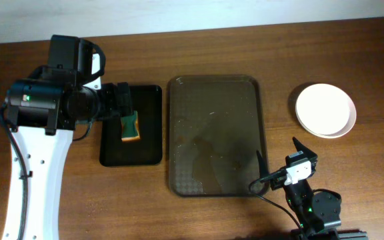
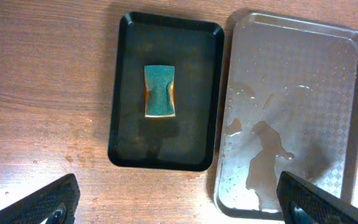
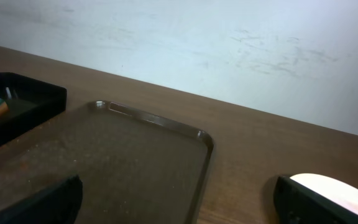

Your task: Clean dirty plates on tray and stack at the side

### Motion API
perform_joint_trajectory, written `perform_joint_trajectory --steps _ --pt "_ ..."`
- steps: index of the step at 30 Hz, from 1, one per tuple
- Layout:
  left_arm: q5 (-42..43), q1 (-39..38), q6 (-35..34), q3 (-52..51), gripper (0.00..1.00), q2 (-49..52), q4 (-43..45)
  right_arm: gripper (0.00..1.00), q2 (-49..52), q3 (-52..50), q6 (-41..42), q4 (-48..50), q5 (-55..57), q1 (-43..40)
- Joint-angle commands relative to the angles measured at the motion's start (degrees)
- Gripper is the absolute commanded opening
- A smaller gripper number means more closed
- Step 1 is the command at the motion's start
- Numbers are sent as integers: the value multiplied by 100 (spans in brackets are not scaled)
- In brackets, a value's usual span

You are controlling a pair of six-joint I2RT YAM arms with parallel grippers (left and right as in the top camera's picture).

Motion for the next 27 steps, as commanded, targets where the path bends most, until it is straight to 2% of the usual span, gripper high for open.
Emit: perform_joint_trajectory --steps 1,7,8,10,13,14,17,22,27 --pt "39 -7 72 9 100 -35 -4 98 -42 -52 24 -4 70 -22" --pt "-210 2 116 -7 100 -417 -160 98 -42 -52 24 -4 70 -22" --pt "-586 46 114 -107 100 -767 68 98 -42 -52 24 -7 70 -22" --pt "-828 142 111 -697 100 -1469 988 98 -42 -52 24 -4 70 -22" --pt "-822 525 90 -2387 100 -2719 2450 98 -42 -52 26 -4 70 -22" --pt "-798 710 87 -3536 100 -3523 3165 98 -42 -52 24 -4 70 -22" --pt "-756 999 90 -5442 100 -4924 4496 98 -42 -52 24 -4 70 -22" --pt "-586 1231 90 -7770 100 -6889 5884 98 -42 -52 24 -4 70 -22" --pt "-586 1231 87 -9486 100 -8452 7630 98 -42 -52 24 -7 70 -22"
